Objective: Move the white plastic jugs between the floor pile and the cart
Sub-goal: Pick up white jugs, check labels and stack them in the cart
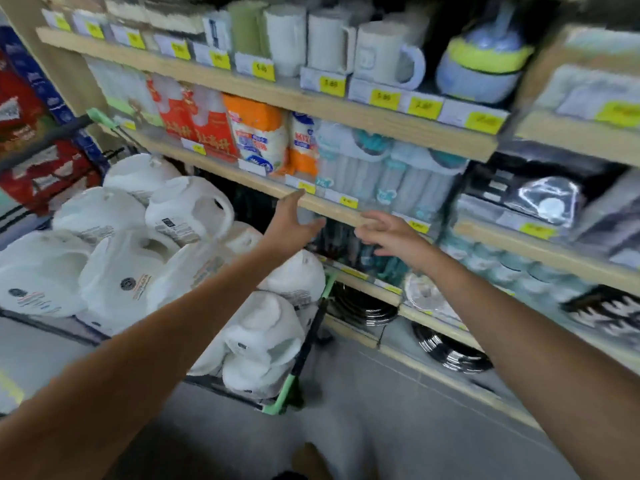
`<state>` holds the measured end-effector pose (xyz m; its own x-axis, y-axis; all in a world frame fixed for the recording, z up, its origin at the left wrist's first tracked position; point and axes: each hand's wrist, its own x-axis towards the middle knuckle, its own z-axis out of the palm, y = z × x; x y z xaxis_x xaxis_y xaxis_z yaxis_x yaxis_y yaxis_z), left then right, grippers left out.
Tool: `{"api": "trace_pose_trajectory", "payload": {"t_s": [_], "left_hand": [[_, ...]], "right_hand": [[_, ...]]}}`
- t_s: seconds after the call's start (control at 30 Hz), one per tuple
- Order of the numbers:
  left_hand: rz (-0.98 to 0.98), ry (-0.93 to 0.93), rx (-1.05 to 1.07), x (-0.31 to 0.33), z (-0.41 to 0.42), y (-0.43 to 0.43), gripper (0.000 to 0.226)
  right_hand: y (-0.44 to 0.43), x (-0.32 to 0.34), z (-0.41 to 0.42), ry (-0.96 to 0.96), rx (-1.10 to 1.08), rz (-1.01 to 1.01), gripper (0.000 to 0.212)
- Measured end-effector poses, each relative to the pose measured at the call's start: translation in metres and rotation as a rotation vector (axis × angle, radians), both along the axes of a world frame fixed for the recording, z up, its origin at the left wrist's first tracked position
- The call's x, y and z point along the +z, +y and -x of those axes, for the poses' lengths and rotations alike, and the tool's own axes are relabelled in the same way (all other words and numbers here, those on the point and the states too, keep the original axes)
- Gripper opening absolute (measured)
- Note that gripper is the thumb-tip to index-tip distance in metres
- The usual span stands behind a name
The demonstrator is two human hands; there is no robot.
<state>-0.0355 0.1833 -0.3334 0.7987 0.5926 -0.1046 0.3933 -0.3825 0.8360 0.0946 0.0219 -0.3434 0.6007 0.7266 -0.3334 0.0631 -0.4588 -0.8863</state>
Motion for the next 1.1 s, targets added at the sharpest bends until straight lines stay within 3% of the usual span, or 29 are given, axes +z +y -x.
{"api": "trace_pose_trajectory", "payload": {"t_s": [0.23, 0.33, 0.4, 0.67, 1.0, 1.1], "left_hand": [[0.021, -0.018, -0.259, 0.038, -0.107, -0.164, 0.064], [-0.026, -0.042, -0.307, 0.045, -0.131, -0.254, 0.065], [0.017, -0.037, -0.356, 0.052, -0.139, -0.319, 0.064], [0.107, -0.067, -0.663, 0.056, -0.149, -0.556, 0.066], [0.120, -0.029, -0.898, 0.055, -0.163, -0.772, 0.057], [0.135, -0.009, -0.959, 0.048, -0.173, -0.834, 0.045]], "right_hand": [[-0.204, 0.046, -0.031, -0.079, -0.364, -0.042, 0.041], [-0.299, 0.058, -0.029, -0.074, -0.509, -0.089, 0.027], [-0.363, 0.061, -0.026, -0.091, -0.597, -0.118, 0.021], [-0.594, 0.058, -0.004, -0.142, -0.850, -0.156, 0.039], [-0.792, 0.052, 0.023, -0.143, -1.088, -0.242, 0.017], [-0.845, 0.044, 0.022, -0.129, -1.174, -0.255, 0.031]]}}
